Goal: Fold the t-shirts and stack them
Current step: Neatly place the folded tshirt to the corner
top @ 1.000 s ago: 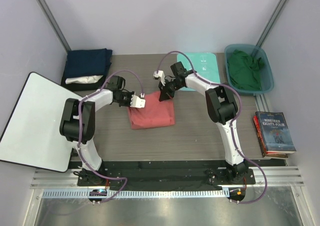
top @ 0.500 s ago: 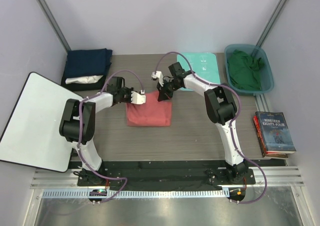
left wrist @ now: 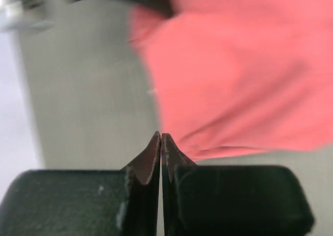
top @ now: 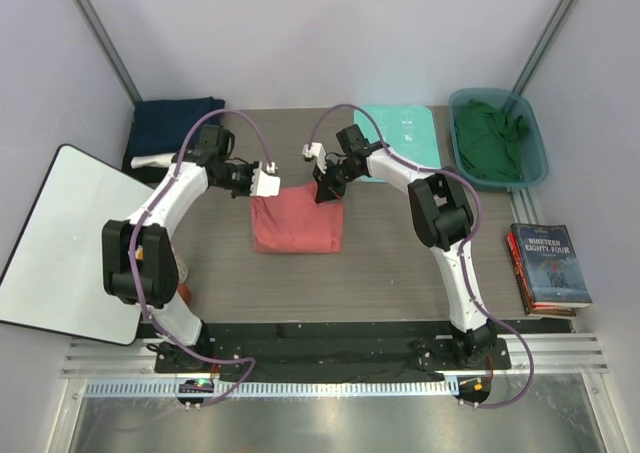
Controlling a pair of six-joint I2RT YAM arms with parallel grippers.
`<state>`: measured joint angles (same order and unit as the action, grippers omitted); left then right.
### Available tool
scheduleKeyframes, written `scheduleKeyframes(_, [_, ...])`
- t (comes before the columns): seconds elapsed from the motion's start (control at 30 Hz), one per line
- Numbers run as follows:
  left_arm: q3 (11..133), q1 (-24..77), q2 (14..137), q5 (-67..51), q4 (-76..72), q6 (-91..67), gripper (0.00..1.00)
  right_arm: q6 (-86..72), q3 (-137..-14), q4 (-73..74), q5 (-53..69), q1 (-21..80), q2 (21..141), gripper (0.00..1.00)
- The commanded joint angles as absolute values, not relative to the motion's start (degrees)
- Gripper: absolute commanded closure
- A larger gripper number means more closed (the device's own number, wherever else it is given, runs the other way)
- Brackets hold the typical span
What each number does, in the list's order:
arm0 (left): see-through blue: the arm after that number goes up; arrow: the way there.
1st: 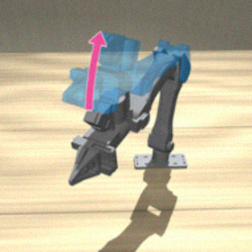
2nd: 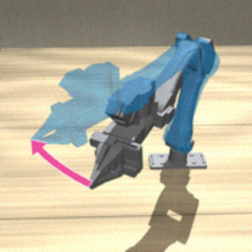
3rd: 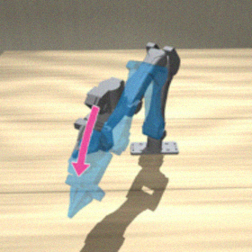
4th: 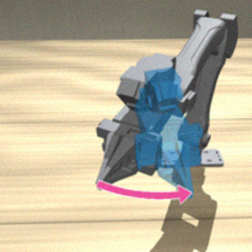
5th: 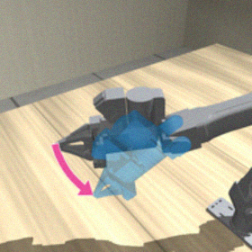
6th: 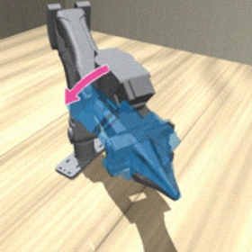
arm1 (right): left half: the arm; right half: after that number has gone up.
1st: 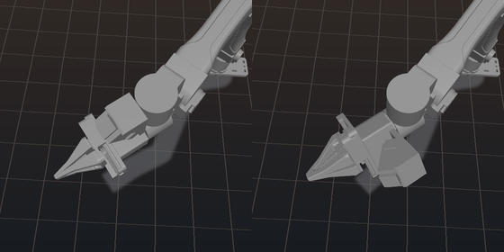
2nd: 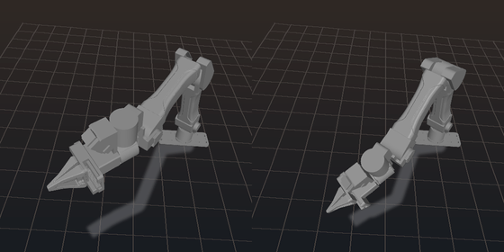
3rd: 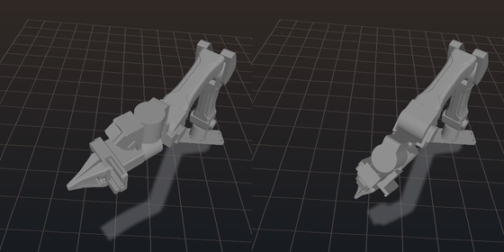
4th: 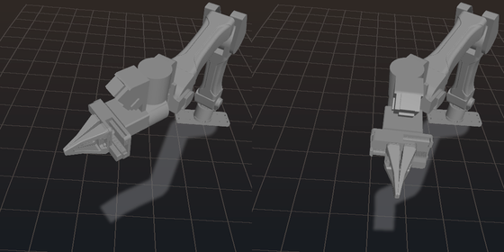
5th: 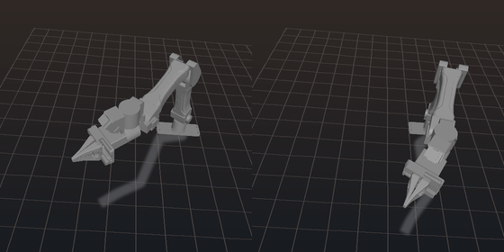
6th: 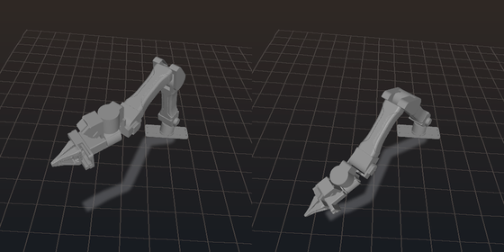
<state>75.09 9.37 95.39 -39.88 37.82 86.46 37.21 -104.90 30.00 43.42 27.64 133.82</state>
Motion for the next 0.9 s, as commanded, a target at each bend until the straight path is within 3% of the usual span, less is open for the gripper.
scheduleKeyframes(0.0, [78.57,9.23,98.0,-47.37,66.69,97.9,1.0,38.23,-105.29,29.09,40.26,28.21,133.77,0.99])
scheduleKeyframes(0.37, [81.04,9.4,102.56,-45.27,85.87,113.46,1.0,38.94,-104.77,29.18,39.2,28.21,133.77,0.99])
scheduleKeyframes(0.87, [69.0,10.72,106.34,-32.44,63.2,107.23,1.0,39.99,-104.24,29.27,38.15,28.65,133.42,0.99])
